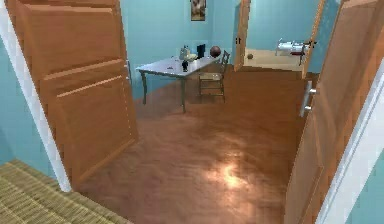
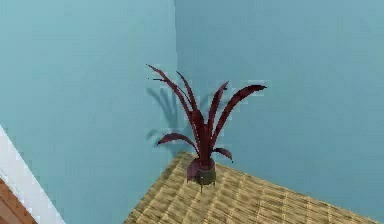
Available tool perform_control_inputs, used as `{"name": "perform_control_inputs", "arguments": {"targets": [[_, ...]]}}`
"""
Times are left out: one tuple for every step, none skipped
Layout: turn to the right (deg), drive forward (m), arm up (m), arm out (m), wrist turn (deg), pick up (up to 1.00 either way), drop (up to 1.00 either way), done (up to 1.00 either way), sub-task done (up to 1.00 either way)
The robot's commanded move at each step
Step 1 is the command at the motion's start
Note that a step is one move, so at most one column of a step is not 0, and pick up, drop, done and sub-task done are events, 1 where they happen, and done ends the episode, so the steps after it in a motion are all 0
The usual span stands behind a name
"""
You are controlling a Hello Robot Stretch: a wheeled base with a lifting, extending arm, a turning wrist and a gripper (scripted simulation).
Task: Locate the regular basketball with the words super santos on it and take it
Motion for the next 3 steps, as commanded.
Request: {"name": "perform_control_inputs", "arguments": {"targets": [[-3.0, 0.00, 0.00, 0.00, 0.0, 0.00, 0.00, 0.00, 0.00], [0.0, 0.70, 0.00, 0.00, 0.0, 0.00, 0.00, 0.00, 0.00], [27.0, 0.00, 0.00, 0.00, 0.0, 0.00, 0.00, 0.00, 0.00]]}}
